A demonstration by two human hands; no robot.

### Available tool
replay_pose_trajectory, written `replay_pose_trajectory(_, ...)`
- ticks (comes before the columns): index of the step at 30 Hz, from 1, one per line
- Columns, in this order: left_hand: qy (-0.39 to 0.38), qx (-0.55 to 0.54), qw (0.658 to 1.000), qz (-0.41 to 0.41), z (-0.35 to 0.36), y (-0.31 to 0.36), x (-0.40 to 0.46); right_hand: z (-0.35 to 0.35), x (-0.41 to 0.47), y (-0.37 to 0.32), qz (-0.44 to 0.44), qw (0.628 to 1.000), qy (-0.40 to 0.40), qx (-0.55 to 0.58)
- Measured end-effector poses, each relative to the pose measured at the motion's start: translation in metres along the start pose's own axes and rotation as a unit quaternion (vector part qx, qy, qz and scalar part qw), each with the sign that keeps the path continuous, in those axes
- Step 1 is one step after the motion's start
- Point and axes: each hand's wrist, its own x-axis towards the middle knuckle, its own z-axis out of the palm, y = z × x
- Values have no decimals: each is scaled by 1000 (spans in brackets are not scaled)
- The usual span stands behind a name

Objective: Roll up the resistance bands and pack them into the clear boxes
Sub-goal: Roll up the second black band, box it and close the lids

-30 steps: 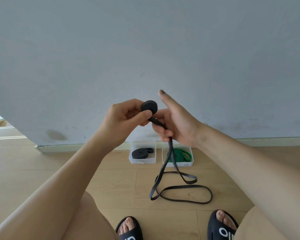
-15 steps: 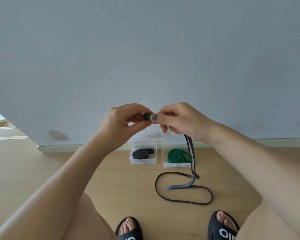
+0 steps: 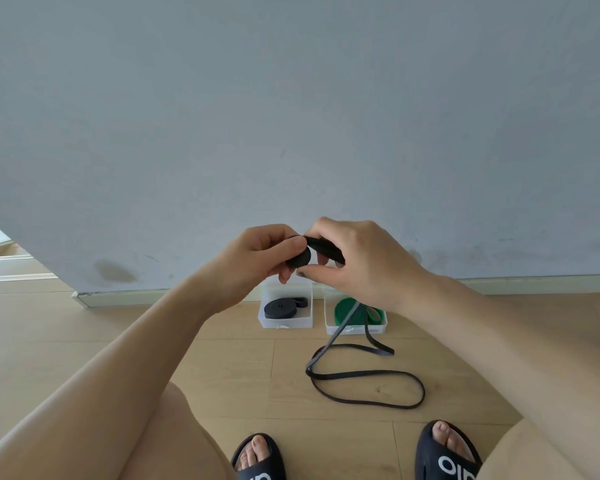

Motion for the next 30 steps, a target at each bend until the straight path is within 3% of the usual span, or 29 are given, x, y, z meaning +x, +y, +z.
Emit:
replay_pose_trajectory(4,37,97,994,35,-6,1,-1,-1,3,6,38,998,-37,-40)
replay_pose_trajectory(9,25,89,995,38,-15,-2,-5,-7,9,6,15,992,-10,-122)
replay_pose_trajectory(13,27,71,996,48,-15,-2,-5,-6,8,2,70,996,-46,-12)
replay_pose_trajectory(18,32,59,996,51,-15,-4,-2,-10,8,-2,191,966,-51,168)
replay_pose_trajectory(22,48,64,995,55,-12,-5,0,-19,12,-6,263,893,-109,349)
replay_pose_trajectory(26,61,78,993,72,-7,-3,1,-15,10,-9,319,831,-158,427)
replay_pose_trajectory(30,85,73,990,86,-6,-2,-1,-11,9,-10,341,769,-149,519)
